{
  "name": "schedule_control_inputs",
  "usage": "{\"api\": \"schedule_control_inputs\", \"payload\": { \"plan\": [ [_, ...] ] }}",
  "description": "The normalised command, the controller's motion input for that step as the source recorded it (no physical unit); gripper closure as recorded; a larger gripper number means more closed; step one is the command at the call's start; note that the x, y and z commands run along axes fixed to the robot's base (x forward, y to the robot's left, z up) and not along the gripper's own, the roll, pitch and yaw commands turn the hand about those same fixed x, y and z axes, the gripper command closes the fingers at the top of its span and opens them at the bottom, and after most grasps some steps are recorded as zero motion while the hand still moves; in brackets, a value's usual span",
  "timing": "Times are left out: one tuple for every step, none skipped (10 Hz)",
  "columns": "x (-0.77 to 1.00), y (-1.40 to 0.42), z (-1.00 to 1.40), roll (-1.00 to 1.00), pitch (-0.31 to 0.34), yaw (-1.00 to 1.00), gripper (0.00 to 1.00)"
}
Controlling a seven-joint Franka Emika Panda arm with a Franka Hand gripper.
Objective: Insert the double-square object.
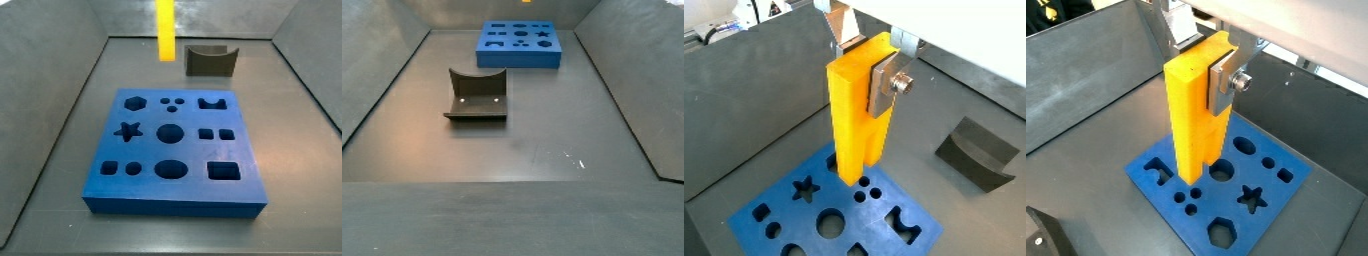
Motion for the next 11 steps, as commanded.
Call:
{"api": "schedule_control_inputs", "payload": {
  "plan": [
    [0.23, -0.11, -0.32, -0.02, 0.0, -0.23, 1.0],
    [0.25, -0.3, -0.64, 0.0, -0.077, -0.31, 1.0],
    [0.25, -0.39, -0.71, 0.0, -0.08, -0.48, 1.0],
    [0.21, -0.36, -0.51, 0.0, -0.066, -0.64, 1.0],
    [0.0, -0.2, -0.48, 0.0, -0.046, -0.9, 1.0],
    [0.0, -0.17, -0.42, 0.0, -0.036, -0.98, 1.0],
    [0.0, -0.14, -0.42, 0.0, -0.004, -1.0, 1.0],
    [0.0, -0.09, -0.45, 0.0, 0.0, -1.0, 1.0],
    [0.0, -0.08, -0.45, 0.0, 0.0, -1.0, 1.0],
    [0.0, -0.08, -0.44, 0.0, 0.0, -1.0, 1.0],
    [0.0, -0.08, -0.36, 0.0, 0.0, -1.0, 1.0]
  ]
}}
